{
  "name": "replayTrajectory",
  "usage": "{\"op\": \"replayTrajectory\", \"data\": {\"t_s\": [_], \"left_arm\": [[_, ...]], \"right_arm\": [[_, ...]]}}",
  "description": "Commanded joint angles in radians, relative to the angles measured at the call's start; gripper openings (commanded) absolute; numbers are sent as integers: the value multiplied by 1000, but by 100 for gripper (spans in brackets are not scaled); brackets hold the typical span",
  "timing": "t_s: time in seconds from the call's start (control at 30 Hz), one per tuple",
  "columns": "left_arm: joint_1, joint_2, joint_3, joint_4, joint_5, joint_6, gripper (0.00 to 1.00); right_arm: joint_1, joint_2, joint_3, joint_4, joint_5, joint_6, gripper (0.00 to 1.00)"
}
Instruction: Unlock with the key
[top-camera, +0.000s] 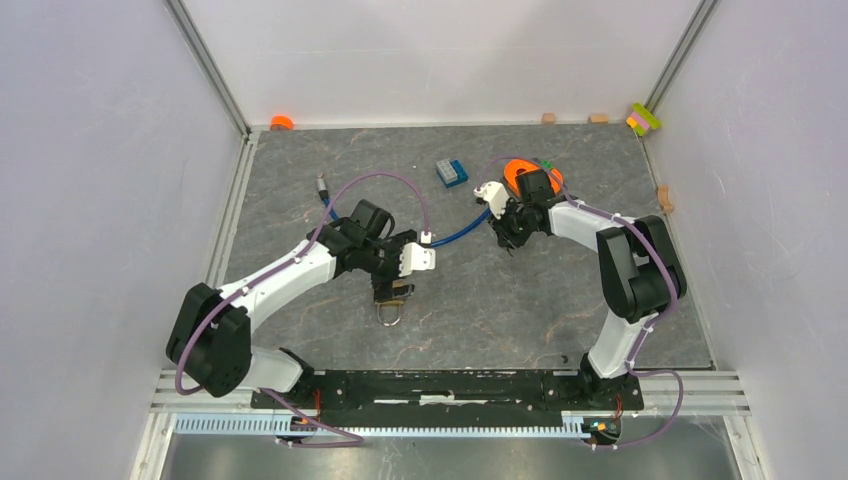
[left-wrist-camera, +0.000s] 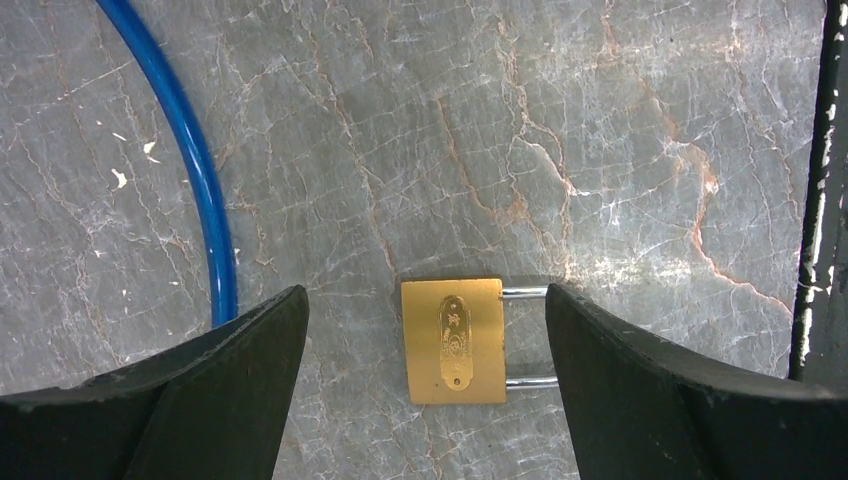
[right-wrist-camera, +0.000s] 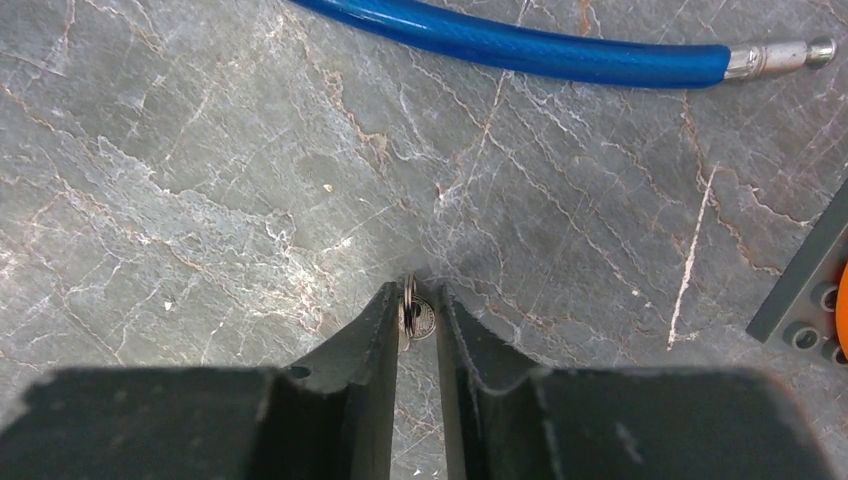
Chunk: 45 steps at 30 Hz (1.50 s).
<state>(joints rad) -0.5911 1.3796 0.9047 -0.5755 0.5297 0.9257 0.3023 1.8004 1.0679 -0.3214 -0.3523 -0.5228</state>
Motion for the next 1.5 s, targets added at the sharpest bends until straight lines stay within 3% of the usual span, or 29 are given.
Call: {"op": "replayTrajectory", "data": {"t_s": [0.0, 0.27, 0.37, 0.5, 0.7, 0.93, 1.1, 1.27, 1.47], "left_arm": [[-4, -19, -2, 53, 26, -64, 94], [-4, 12, 22, 152, -17, -186, 95], [-3, 27, 30, 244, -49, -283, 97], [-3, 40, 1, 441, -20, -434, 100], [-3, 118, 50, 661, 88, -667, 100], [0, 154, 73, 815, 223, -583, 100], [11, 184, 111, 825, 345, -651, 100], [11, 182, 86, 827, 595, -639, 96], [10, 206, 90, 835, 701, -652, 88]], "right_arm": [[-7, 5, 40, -1, -33, 0, 21], [-13, -15, 53, -16, -45, -1, 0], [-13, -46, 65, -23, -68, 1, 0], [-19, -122, 74, -20, -225, 35, 0], [-20, -257, 20, 164, -486, 229, 0], [-12, -373, -70, 376, -696, 356, 0], [3, -428, -111, 369, -779, 313, 0], [12, -494, -167, 352, -857, 229, 0], [40, -539, -192, 326, -891, 184, 0]]}}
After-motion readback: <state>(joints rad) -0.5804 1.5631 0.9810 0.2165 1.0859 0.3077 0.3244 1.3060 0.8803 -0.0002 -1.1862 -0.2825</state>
